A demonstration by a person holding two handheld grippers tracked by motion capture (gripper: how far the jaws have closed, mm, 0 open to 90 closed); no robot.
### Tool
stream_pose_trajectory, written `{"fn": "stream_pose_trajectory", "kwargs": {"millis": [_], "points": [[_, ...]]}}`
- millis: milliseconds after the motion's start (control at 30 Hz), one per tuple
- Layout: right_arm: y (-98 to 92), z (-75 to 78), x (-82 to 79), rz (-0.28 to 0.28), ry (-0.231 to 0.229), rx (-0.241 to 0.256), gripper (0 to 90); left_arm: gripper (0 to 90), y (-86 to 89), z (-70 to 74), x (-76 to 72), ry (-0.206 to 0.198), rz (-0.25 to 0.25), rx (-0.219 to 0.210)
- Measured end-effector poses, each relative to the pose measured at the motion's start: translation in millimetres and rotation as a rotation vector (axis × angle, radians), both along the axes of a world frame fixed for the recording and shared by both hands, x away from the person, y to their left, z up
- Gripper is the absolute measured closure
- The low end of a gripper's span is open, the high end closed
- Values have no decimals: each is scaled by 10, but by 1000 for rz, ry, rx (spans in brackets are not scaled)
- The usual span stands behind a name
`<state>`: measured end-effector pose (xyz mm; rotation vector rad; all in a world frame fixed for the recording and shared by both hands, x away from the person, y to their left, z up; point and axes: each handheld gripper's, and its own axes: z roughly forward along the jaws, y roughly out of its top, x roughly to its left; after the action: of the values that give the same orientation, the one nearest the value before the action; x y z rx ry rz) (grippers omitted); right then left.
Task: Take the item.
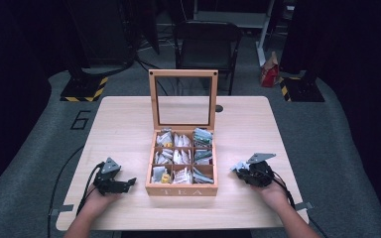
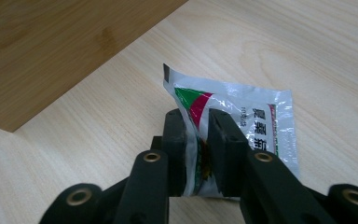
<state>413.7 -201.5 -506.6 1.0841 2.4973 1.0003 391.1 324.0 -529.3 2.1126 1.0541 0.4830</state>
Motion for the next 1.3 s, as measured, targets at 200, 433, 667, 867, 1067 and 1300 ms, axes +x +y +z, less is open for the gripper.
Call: {"fn": "stream_pose_trajectory", "kwargs": {"millis": [200,433,667,867,1067,1300], "points": [[13,-3,-7,1,1,11,650,149,1,1,1,-2,-1,2],[7,16,-9,-6,12,20,557,149,0,0,0,1,0,0],[24,103,-17,2,-2,38,525,149,0,0,0,0,0,0],[29,193,-34,0,-15,71,511,149,-1,0,0,1,1,-1],[59,281,-56,-8,-28,103,508,149,2,1,1,-1,-2,3],[118,329,-91,26,-40,119,506,149,1,1,0,0,-1,2]]}}
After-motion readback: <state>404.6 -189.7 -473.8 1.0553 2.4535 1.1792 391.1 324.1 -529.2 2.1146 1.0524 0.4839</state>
